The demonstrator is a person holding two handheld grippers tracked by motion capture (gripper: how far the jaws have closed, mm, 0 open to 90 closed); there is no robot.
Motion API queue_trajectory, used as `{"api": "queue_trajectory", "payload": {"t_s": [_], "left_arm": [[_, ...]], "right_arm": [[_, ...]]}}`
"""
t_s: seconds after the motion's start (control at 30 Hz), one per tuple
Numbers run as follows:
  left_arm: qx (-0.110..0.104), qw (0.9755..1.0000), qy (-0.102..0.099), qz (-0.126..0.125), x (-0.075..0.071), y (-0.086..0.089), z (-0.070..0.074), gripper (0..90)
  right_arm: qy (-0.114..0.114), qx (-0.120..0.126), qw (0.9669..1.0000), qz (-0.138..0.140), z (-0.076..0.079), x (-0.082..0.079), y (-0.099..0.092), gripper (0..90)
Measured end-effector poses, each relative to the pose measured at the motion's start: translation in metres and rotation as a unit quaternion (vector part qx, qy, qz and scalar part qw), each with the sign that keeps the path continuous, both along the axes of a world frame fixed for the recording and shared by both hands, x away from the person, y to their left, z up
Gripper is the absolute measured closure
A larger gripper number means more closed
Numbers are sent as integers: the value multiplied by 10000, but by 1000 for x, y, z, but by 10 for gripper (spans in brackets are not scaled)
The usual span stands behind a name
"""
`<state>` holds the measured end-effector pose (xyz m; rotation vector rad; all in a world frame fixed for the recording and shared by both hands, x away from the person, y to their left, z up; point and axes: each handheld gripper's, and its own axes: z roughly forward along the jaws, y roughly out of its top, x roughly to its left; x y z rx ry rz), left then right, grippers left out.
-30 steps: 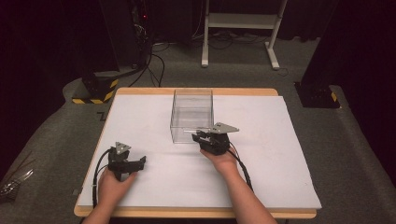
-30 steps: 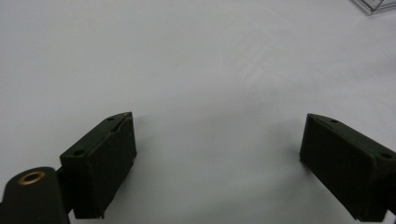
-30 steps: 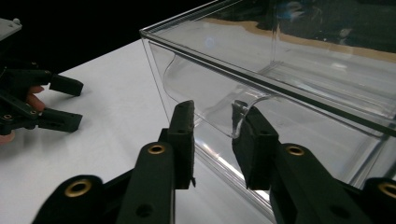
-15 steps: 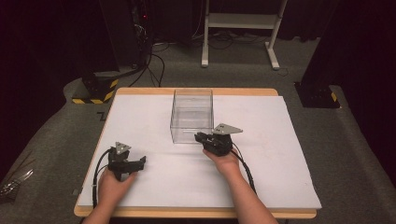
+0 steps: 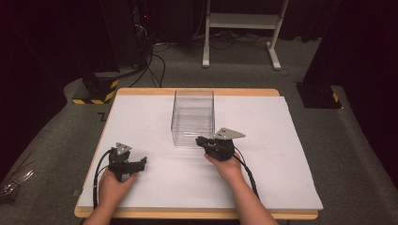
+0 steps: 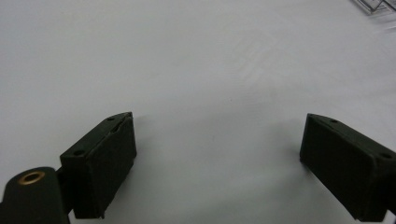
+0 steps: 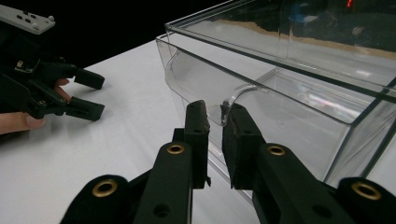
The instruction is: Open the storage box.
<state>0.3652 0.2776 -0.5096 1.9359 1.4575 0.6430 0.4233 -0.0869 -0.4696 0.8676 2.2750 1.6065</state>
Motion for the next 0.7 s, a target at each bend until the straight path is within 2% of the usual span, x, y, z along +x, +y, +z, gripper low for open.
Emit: {"api": "queue_trajectory", "payload": {"t_s": [0.7], "left_arm": [[1, 10000, -2, -2, 0, 0, 0, 111]], "right_arm": [[-13, -31, 9999, 107, -1, -23, -8, 818]]}}
